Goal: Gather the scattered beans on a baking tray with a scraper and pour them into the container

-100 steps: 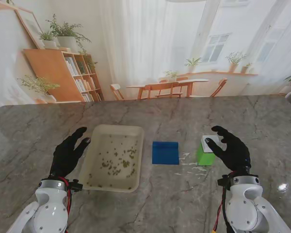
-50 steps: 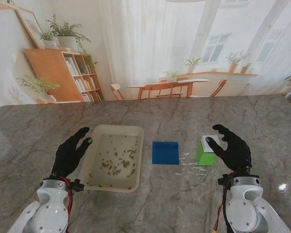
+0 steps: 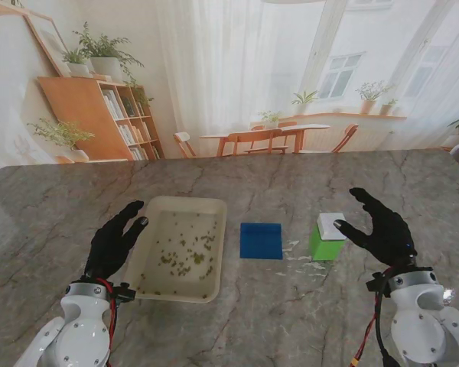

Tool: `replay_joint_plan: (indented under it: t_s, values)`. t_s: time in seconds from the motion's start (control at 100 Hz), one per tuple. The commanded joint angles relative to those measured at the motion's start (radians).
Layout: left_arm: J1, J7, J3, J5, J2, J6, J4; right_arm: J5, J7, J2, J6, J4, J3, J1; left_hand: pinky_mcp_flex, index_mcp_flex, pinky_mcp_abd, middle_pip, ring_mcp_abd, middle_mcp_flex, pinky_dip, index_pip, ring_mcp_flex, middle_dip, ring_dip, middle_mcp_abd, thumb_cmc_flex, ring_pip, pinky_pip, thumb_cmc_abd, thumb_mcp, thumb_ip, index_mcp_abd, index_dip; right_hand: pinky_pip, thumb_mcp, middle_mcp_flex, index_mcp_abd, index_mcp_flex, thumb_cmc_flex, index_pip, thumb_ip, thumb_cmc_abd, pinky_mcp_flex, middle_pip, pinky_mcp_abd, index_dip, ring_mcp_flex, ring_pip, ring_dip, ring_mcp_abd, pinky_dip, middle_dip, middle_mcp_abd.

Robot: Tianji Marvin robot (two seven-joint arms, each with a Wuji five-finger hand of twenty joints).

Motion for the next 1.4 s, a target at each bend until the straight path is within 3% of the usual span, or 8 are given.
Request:
replay_joint_plan:
  t_s: [0.0,0.21,0.55,0.83,1.1,1.28,1.32,1.39]
  values:
    - [-0.011,-0.016,0.013,-0.011,-0.002,0.005,0.006,0.029,0.018,0.022,-0.014,0.005,0.03,-0.023,0.001,0.023,0.016,-0.002,-0.004,0.012,0.026,0.013,0.009,0.013,0.003,0.0,0.021,0.006,0.013,0.016,-0.001,0.05,0.001,0.01,-0.044,0.027,-0.052,0.044,-0.062,-0.035,-0.046,-0.003,-0.017,-0.028,-0.036,-0.029,-0.024,-0.052,-0.041,-0.037,-0.014,-0.032,-0.031,0.012]
    - [-0.046,-0.065,0.041,-0.041,0.004,0.021,0.021,0.075,0.195,0.047,-0.066,0.026,0.128,-0.049,0.0,0.022,0.015,-0.002,-0.003,0.013,0.026,0.013,0.009,0.013,0.003,0.0,0.02,0.006,0.012,0.016,-0.001,0.05,-0.001,0.009,-0.081,0.065,-0.161,0.149,-0.154,-0.052,-0.078,-0.006,-0.079,-0.049,-0.048,-0.025,0.006,-0.139,-0.063,-0.096,0.015,-0.058,-0.068,0.072]
    - [-0.074,-0.099,0.071,-0.066,0.008,0.032,0.03,-0.015,0.324,0.087,-0.106,0.151,0.151,-0.033,0.003,0.027,0.015,-0.001,-0.001,0.017,0.027,0.013,0.012,0.014,0.004,0.003,0.027,0.008,0.014,0.019,0.0,0.05,0.013,0.008,-0.007,0.068,-0.176,0.175,-0.173,-0.064,-0.123,-0.021,-0.105,-0.024,-0.046,-0.05,0.015,-0.144,-0.051,-0.133,0.002,-0.052,-0.097,0.052]
    - [-0.071,-0.092,0.069,-0.06,0.007,0.033,0.029,-0.053,0.315,0.101,-0.123,0.289,0.059,0.071,0.0,0.026,0.013,0.0,-0.001,0.018,0.026,0.012,0.011,0.015,0.005,0.003,0.028,0.008,0.015,0.02,-0.001,0.05,0.015,0.008,0.025,0.06,-0.213,0.179,-0.156,-0.108,-0.169,-0.033,-0.079,-0.06,-0.028,-0.041,-0.081,-0.18,-0.03,-0.142,0.01,-0.078,-0.101,0.061]
    - [-0.063,-0.08,0.064,-0.05,0.005,0.048,0.019,-0.048,0.373,0.119,-0.149,0.377,-0.011,0.153,-0.001,0.025,0.011,-0.001,-0.001,0.016,0.024,0.012,0.012,0.015,0.006,0.003,0.031,0.009,0.013,0.025,0.001,0.05,0.017,0.008,0.024,0.076,-0.225,0.173,-0.156,-0.117,-0.167,-0.034,-0.07,-0.076,-0.027,-0.06,-0.116,-0.193,-0.025,-0.143,0.013,-0.093,-0.101,0.063]
    - [-0.059,-0.076,0.065,-0.052,0.003,0.068,0.012,-0.03,0.378,0.124,-0.182,0.455,-0.058,0.222,-0.002,0.024,0.01,-0.001,0.003,0.016,0.024,0.011,0.013,0.016,0.007,0.006,0.036,0.011,0.012,0.028,0.0,0.05,0.02,0.008,-0.01,0.082,-0.246,0.171,-0.153,-0.11,-0.166,-0.037,-0.069,-0.115,-0.02,-0.146,-0.18,-0.224,-0.014,-0.152,0.025,-0.18,-0.096,0.076]
    - [-0.059,-0.074,0.064,-0.052,0.003,0.069,0.011,-0.03,0.376,0.125,-0.194,0.472,-0.068,0.239,-0.001,0.024,0.009,-0.001,0.002,0.016,0.023,0.011,0.013,0.016,0.007,0.007,0.035,0.011,0.013,0.028,-0.001,0.05,0.019,0.008,0.021,0.074,-0.251,0.167,-0.149,-0.105,-0.161,-0.035,-0.068,-0.131,-0.016,-0.153,-0.232,-0.237,-0.002,-0.167,0.027,-0.27,-0.094,0.077]
    - [-0.057,-0.073,0.064,-0.05,0.003,0.072,0.01,-0.042,0.36,0.127,-0.224,0.504,-0.085,0.268,-0.001,0.025,0.009,-0.001,0.003,0.016,0.023,0.012,0.013,0.016,0.008,0.008,0.035,0.011,0.013,0.028,-0.001,0.05,0.02,0.008,0.021,0.074,-0.252,0.169,-0.149,-0.108,-0.16,-0.035,-0.067,-0.142,-0.014,-0.158,-0.236,-0.245,0.0,-0.167,0.031,-0.282,-0.093,0.079]
